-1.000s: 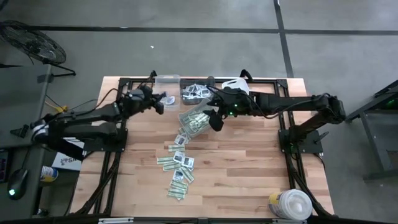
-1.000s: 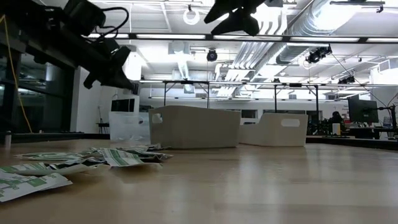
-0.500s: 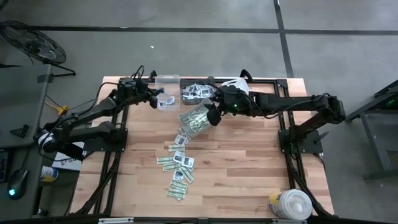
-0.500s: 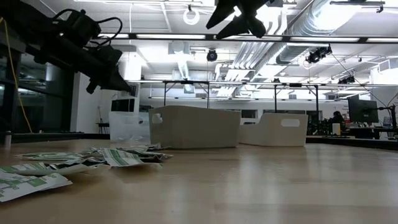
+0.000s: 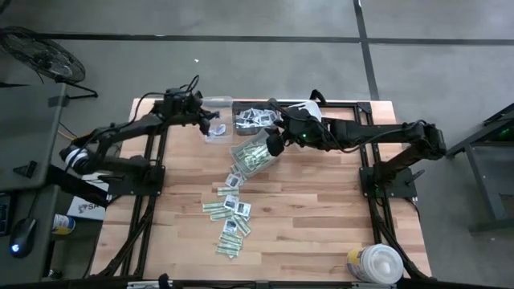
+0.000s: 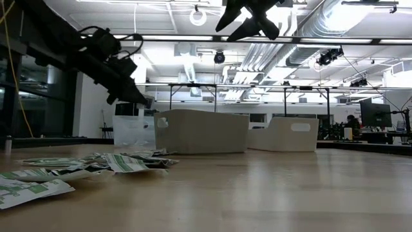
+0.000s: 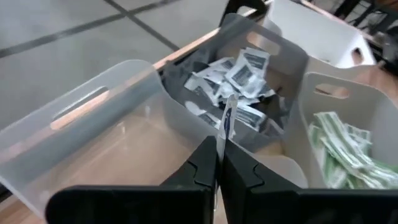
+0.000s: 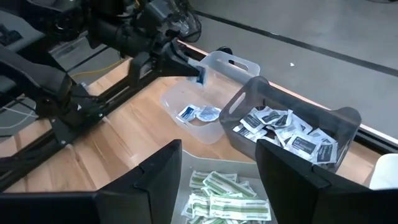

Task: Pick & Place First Aid Supplies
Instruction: Put the alcohol pad into the transparent bin, then put the bandage pack into the gray bin

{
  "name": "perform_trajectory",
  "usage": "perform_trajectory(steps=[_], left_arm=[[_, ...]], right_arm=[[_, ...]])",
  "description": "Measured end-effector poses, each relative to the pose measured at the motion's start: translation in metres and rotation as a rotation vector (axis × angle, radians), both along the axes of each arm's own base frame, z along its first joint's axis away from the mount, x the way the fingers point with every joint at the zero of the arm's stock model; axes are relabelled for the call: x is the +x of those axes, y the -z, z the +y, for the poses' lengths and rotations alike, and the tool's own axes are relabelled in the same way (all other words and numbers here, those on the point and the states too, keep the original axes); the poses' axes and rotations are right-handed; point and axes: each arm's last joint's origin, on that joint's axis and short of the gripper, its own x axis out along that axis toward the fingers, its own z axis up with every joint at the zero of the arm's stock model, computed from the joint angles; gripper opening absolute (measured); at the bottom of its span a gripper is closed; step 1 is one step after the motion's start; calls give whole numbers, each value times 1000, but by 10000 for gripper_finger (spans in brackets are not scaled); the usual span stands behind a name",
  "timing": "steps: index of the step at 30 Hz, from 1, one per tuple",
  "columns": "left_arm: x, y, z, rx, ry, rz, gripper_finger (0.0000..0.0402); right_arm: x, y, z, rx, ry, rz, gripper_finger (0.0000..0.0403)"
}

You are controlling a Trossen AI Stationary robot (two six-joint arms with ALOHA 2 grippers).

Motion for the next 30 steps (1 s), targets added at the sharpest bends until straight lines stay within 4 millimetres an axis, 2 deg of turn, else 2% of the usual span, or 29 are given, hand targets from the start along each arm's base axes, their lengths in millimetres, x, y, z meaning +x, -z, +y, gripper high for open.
perform_trajectory(steps=[5,11,15,19,22,30], left_arm=[[7,1,11,-25,-14,74,48],[9,-3,14,-18,8,119,107],[6,-4,16,-1,14,121,131],[0,-11,18,6,92,41,134],[-3,-20,11,36,179,6,127],[-7,-47,-33,156,262,83,95]], right_arm=[[0,0,0,12,7,-8,200],[0,0,0,13,6,-8,200],[0,0,0,13,5,-7,200],[-1,2,0,17,-1,13,200],[-1,3,1,29,-33,33,200],[-2,7,5,17,-187,109,200]])
